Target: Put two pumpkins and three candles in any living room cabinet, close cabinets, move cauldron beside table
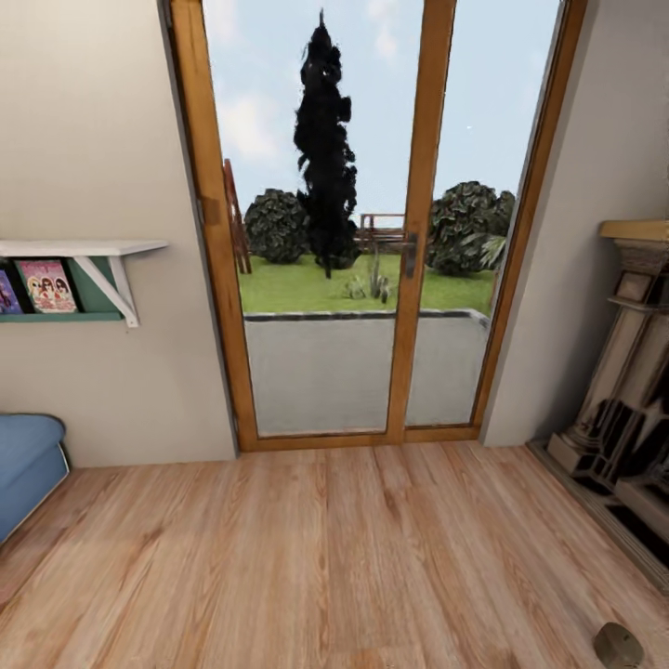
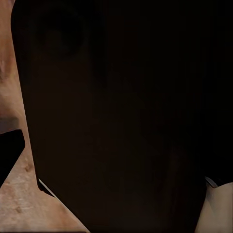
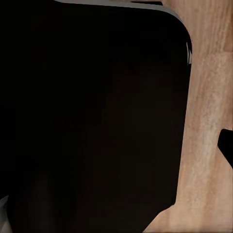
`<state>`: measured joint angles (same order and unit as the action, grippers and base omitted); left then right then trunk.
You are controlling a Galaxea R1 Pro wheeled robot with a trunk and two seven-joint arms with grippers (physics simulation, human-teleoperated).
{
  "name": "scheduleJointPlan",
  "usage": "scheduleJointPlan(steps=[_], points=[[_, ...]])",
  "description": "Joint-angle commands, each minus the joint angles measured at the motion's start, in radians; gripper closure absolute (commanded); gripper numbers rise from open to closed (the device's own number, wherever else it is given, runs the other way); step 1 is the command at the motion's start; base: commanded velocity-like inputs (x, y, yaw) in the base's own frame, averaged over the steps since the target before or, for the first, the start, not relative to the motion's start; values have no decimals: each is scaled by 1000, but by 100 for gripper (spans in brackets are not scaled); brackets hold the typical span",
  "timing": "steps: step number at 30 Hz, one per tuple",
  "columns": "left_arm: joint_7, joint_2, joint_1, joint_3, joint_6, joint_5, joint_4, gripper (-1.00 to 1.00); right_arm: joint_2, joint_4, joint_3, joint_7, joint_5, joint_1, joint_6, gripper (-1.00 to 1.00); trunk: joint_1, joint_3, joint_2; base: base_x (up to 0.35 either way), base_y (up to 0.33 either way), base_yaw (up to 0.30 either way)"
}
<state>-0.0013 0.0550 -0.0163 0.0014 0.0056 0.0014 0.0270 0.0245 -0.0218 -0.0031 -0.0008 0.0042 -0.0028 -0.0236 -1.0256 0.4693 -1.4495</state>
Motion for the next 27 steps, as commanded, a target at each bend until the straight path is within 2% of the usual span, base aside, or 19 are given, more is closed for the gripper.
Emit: scheduleJointPlan(steps=[1,17,27], points=[[0,0,-1,0,1,0,2,-100,0,0,-1,0,0,0,-2,-100,1,1,0,-328,-6,0],[0,0,-1,2,0,0,2,-100,0,0,-1,0,0,0,-2,-100,1,1,0,-319,-95,0],[0,0,-1,2,0,0,2,-100,0,0,-1,-1,0,0,-2,-100,1,1,0,-94,-256,0]])
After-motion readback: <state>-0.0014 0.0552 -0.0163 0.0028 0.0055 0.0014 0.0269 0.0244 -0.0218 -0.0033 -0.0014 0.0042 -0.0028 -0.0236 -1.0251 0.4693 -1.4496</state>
